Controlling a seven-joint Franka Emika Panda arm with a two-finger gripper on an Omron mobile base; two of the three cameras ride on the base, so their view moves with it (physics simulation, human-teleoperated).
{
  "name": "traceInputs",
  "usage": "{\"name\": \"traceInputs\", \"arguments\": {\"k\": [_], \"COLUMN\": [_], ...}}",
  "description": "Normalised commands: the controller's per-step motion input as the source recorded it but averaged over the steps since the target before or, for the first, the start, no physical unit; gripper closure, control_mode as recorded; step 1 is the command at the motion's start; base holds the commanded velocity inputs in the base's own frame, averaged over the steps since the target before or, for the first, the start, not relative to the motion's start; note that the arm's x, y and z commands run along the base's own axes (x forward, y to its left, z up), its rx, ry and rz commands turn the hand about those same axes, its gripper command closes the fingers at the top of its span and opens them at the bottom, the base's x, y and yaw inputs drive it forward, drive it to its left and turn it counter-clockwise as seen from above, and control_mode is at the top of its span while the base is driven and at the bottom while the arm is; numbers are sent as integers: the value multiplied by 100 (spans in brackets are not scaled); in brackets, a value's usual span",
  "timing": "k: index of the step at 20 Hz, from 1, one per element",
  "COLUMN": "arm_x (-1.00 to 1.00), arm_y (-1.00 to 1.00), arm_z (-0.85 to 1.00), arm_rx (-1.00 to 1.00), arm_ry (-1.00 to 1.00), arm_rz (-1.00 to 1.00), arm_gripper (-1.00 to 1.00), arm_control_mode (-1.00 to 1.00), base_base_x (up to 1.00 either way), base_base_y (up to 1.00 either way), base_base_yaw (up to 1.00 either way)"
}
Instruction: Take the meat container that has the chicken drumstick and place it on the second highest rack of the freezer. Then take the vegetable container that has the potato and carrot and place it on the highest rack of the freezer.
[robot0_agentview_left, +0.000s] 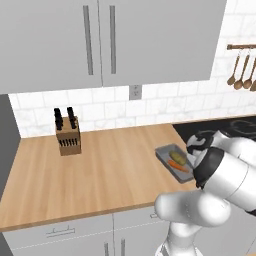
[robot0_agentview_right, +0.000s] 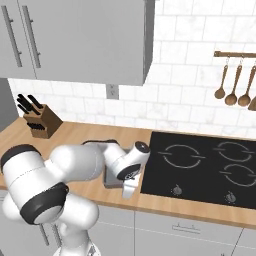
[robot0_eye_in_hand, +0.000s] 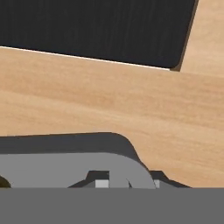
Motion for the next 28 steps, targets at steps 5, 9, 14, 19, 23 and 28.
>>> {"name": "traceInputs", "arguments": {"k": [5, 9, 14, 19, 23, 28], "arm_x": [0, 0, 0, -18, -39, -61], "arm_y": [5, 0, 4, 25, 36, 49], "arm_z": [-5, 4, 63, 100, 82, 43], "arm_rx": [0, 1, 0, -6, -5, -9], "arm_ry": [2, 0, -7, -14, -2, 0], "arm_rz": [0, -4, -3, 0, 0, 0], "arm_gripper": [100, 100, 100, 100, 100, 100], "arm_control_mode": [-100, -100, -100, -100, -100, -100], "base_base_x": [0, 0, 0, 0, 0, 0], "base_base_y": [0, 0, 0, 0, 0, 0], "base_base_yaw": [0, 0, 0, 0, 0, 0]}}
